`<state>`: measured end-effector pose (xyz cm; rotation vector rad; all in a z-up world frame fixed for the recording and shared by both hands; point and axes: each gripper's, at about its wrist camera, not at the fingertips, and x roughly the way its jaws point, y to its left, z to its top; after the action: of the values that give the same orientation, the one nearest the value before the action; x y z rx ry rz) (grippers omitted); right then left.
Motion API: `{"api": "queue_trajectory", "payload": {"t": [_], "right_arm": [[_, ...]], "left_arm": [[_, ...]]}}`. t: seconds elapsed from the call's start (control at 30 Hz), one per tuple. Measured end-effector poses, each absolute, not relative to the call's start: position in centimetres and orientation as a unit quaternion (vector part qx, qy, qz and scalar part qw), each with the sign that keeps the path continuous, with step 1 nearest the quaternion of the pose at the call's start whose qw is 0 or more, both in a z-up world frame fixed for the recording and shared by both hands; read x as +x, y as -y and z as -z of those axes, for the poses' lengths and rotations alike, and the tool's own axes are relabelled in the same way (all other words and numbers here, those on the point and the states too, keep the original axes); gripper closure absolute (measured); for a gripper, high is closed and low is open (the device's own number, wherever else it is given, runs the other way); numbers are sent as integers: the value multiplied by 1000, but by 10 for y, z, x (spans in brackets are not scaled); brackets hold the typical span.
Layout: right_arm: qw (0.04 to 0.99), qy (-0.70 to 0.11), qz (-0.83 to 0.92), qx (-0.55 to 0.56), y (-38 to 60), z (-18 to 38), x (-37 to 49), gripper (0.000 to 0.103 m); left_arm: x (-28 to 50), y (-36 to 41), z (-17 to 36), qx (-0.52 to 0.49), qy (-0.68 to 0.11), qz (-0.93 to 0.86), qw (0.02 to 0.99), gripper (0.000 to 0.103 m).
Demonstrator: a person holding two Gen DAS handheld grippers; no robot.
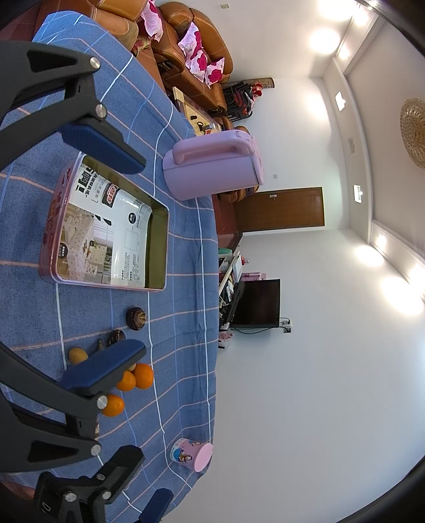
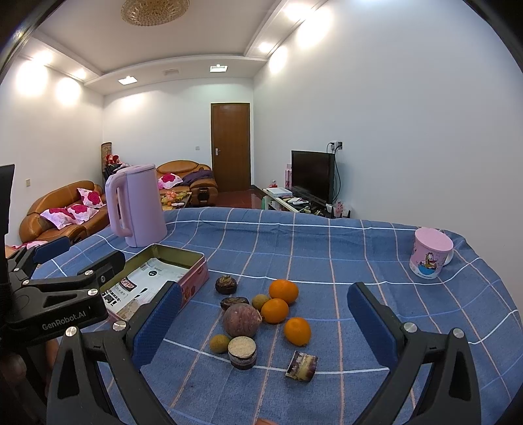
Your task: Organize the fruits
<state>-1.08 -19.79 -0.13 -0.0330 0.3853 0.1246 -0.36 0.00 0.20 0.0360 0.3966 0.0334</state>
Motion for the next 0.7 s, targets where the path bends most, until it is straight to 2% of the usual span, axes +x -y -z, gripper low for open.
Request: {"api": "queue_trajectory", "payload": {"t": [0.6,0.63,0.67,0.7], "right_arm": [[959,-274,-71,-24,202,63,23,2],[957,-279,-75,-26,201,65,25,6],[954,-288,-81,-28,199,69,28,17],[950,-297,-89,-31,196,72,30,22]], "left_arm": [[16,-4,37,12,-234,-15,972,0],[17,-4,39,12,-236,-15,972,0],[18,-4,42,13,-239,-14,971,0],[19,-4,44,13,-242,-13,970,0]]}}
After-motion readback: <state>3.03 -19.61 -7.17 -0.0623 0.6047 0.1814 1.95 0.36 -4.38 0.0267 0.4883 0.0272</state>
